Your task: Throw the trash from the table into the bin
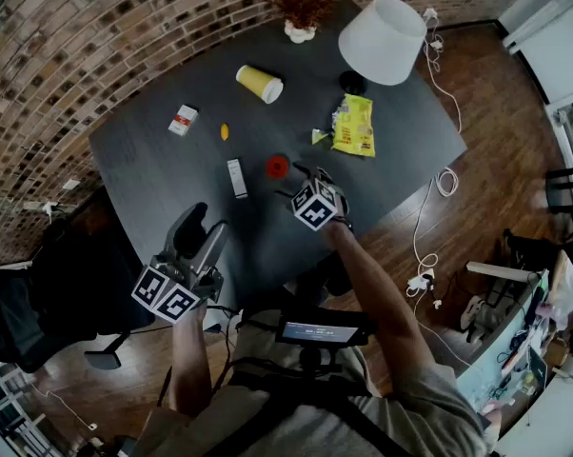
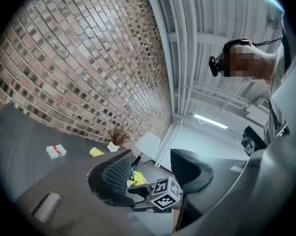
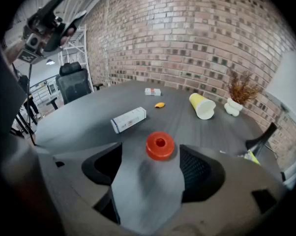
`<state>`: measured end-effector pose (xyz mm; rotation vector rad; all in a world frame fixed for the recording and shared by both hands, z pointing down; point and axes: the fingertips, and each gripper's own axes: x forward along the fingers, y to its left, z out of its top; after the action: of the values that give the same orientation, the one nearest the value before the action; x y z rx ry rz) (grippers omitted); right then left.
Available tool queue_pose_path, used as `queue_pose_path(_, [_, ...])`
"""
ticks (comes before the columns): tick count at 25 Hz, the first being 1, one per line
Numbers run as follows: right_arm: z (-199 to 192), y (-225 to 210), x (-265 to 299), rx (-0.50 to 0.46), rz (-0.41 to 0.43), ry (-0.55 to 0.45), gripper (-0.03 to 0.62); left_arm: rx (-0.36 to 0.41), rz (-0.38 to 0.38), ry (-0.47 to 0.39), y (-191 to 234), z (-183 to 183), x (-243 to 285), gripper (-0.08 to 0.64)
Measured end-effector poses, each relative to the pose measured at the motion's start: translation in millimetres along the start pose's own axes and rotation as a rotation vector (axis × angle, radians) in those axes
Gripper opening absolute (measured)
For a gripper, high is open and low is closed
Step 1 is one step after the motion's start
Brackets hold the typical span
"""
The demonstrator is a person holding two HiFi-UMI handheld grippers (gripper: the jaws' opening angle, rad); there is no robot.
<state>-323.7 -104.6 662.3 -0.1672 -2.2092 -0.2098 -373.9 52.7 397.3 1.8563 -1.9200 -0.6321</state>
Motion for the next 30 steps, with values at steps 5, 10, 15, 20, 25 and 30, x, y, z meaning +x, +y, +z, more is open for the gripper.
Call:
queue_pose_path(5, [17, -33, 67, -0.008, -0.023, 0.12, 0.366, -0.006, -0.015, 0.012, 46, 10, -2, 0.238])
queue_pose_path(10, [12, -34, 77, 0.031, -0.015, 0.152, 0.305, -0.016, -0.022, 0.019, 56, 10, -12, 0.238])
queue_pose_path(15, [2, -16, 18, 0.161, -0.057, 0.01, 0.305, 0.012, -0.102, 0.064, 33, -1, 2, 0.238])
queue_pose_path(20, [-83, 12, -113, 0.413, -0.233, -0.142, 0.305, 0.018, -0.242, 0.14, -21, -23, 28, 0.238])
queue_pose_path(25, [-285, 78, -219, 0.709, -0.409, -0.096, 0.305, -0.025, -0.364, 0.215, -99, -66, 54, 0.236])
queue_pose_path(30, [-415, 188, -232, 0.929, -0.404, 0.068, 0.305, -0.02, -0.485, 0.327, -170, -107, 70, 0.236])
